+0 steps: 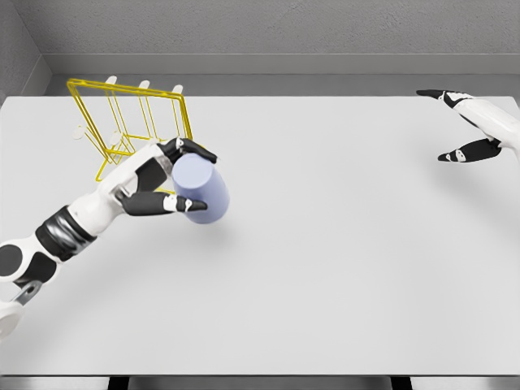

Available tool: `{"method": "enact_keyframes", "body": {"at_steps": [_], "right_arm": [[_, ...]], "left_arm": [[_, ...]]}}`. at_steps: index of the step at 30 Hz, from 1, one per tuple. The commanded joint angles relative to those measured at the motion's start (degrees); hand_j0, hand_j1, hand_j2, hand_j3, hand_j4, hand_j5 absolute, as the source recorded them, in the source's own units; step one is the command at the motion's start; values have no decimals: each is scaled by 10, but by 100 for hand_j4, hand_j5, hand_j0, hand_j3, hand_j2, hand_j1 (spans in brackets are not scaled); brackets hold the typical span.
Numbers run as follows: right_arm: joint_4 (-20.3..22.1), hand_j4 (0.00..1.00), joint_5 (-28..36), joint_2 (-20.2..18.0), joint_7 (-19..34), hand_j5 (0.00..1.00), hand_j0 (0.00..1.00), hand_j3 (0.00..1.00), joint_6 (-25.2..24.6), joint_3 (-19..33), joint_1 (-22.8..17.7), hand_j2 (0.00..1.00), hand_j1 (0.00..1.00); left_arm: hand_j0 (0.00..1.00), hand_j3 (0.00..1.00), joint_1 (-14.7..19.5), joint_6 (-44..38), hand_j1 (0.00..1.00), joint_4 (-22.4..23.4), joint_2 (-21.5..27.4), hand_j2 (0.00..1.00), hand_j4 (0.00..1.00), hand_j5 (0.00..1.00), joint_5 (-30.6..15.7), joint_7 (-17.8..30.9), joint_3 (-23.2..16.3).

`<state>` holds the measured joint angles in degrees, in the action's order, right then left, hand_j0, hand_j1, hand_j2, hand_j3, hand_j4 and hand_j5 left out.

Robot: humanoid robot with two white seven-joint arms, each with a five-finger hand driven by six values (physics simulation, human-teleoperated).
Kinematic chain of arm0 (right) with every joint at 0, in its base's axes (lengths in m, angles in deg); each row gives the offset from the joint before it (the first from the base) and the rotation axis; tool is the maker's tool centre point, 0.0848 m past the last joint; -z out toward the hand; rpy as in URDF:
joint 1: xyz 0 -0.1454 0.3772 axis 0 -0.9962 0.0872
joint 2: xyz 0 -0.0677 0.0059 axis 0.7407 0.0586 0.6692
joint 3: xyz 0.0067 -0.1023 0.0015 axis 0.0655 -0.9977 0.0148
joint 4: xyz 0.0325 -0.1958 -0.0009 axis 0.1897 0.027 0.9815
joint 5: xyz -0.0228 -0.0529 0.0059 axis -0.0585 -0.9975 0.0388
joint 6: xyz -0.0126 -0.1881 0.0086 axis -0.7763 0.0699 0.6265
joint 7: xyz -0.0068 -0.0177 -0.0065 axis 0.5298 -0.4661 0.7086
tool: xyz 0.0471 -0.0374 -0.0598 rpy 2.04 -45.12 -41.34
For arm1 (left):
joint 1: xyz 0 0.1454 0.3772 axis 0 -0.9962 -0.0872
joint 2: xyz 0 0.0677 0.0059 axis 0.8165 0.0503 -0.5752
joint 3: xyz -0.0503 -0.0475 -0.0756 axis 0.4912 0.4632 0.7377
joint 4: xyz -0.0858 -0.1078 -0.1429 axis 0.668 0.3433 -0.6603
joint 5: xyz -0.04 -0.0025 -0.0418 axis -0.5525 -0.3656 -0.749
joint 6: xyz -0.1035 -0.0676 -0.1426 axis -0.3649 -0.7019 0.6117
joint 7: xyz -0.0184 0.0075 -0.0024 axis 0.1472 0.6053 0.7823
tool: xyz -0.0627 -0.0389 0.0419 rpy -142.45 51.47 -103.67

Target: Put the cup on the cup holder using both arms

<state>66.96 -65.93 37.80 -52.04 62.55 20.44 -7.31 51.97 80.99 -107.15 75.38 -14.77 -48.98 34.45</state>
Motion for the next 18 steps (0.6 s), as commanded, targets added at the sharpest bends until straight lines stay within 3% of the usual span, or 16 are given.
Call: {"method": "enact_keyframes", "body": {"at_steps": [1, 5, 18], "right_arm": [[0, 100, 4, -1, 0, 100, 100, 100, -1, 1, 0, 100, 100], [0, 100, 4, -2, 0, 100, 100, 100, -1, 1, 1, 100, 100], [-1, 100, 4, -2, 0, 100, 100, 100, -1, 1, 4, 100, 100]], "left_arm": [[48, 48, 1, 10, 48, -3, 11, 48, 48, 48, -16, 1, 9], [48, 48, 4, 10, 48, -4, 21, 48, 48, 48, -27, 1, 25], [47, 47, 40, 10, 47, -5, 30, 47, 47, 47, -49, 1, 26]]}}
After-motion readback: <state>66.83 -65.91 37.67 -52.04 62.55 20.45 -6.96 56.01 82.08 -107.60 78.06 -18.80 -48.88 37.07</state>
